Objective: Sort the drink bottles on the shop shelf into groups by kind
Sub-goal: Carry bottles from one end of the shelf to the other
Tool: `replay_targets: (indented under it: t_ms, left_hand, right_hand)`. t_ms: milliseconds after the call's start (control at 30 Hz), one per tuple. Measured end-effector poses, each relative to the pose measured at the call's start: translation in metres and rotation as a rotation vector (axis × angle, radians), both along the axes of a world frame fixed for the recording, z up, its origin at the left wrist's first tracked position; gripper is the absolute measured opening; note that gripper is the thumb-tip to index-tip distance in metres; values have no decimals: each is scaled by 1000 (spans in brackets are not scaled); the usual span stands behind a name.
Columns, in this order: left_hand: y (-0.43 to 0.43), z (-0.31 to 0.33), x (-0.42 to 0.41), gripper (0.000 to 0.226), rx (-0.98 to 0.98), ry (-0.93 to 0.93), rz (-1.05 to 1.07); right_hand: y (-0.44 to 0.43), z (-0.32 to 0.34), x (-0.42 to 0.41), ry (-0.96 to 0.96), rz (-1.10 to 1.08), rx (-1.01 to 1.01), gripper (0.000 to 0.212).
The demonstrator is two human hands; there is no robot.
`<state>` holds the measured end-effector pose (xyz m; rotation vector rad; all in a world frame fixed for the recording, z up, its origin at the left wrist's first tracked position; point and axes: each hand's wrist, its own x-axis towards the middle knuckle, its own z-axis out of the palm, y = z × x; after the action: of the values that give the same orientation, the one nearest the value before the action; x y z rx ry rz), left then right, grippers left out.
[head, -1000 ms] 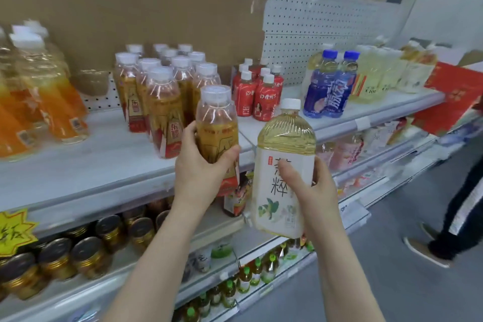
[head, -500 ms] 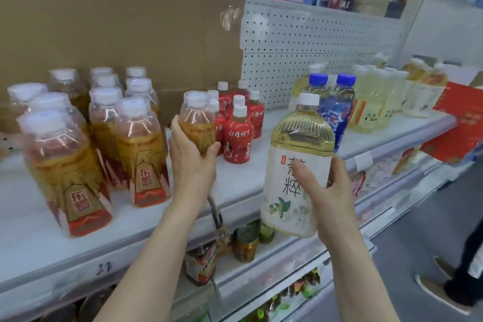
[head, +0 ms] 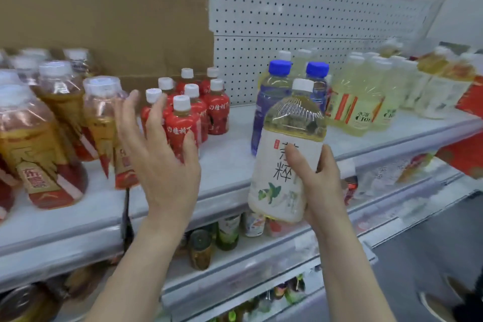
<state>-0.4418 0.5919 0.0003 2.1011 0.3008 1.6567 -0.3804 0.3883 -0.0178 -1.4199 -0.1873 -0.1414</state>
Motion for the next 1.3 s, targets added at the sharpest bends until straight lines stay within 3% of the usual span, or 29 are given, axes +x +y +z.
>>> replay_targets:
  t_ms: [200, 500, 633, 967, 1300]
  left_hand:
    - [-130, 4, 60, 54, -11, 138, -308]
    - [-301, 14, 174, 58, 113, 365, -470]
    - [-352, 22, 237, 58, 193, 413, -522]
    - [-409, 56, 382, 66, 328, 330, -335]
    - [-412, 44, 426, 61, 371, 312, -81]
  right_hand:
    - [-121, 1, 42, -31, -31, 39, 68]
    - [-306, 4, 107, -28, -194, -2, 77]
    - [-357, 6, 147, -34, -240, -28, 71]
    - [-418, 29, 319, -101, -242, -152, 64]
    - [-400, 22, 448, -180, -2, -242, 71]
